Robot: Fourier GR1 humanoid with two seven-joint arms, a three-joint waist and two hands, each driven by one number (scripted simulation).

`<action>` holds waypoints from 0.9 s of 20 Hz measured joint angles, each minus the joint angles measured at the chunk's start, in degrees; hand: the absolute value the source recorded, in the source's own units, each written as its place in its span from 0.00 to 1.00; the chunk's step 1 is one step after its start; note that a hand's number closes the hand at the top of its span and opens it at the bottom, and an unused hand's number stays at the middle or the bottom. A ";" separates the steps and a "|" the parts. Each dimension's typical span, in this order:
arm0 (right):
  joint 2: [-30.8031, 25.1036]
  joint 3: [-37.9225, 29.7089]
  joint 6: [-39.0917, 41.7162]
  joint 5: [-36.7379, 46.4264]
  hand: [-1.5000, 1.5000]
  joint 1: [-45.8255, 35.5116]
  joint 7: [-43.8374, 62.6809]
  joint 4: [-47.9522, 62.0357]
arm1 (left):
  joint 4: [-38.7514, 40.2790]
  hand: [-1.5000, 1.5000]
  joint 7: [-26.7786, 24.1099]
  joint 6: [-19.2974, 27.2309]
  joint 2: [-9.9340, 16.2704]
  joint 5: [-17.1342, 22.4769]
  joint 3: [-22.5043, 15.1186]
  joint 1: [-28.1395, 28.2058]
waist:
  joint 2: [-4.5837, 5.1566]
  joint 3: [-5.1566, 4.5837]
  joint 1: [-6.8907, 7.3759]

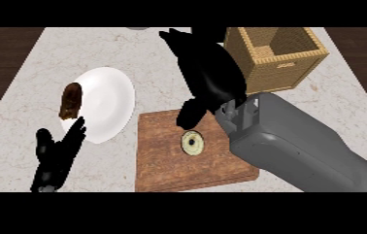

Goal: Pick the cupcake from the cutting board and place it in the basket

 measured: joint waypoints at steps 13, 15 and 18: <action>-9.27 -5.03 19.67 -26.12 0.00 -7.03 13.33 -9.37 | -2.04 0.50 -0.18 0.02 -0.33 -0.63 -0.12 1.47 | 0.76 0.08 0.14; -10.57 -5.03 19.89 -28.67 0.00 -7.25 14.35 -11.09 | -1.81 0.50 0.08 -0.39 -0.22 -0.48 0.06 1.28 | 0.88 0.10 0.19; -11.37 -4.00 19.41 -30.49 0.00 -6.61 15.54 -12.91 | -2.46 0.50 0.55 -0.18 -0.50 -0.86 -0.16 1.26 | 1.05 0.11 0.56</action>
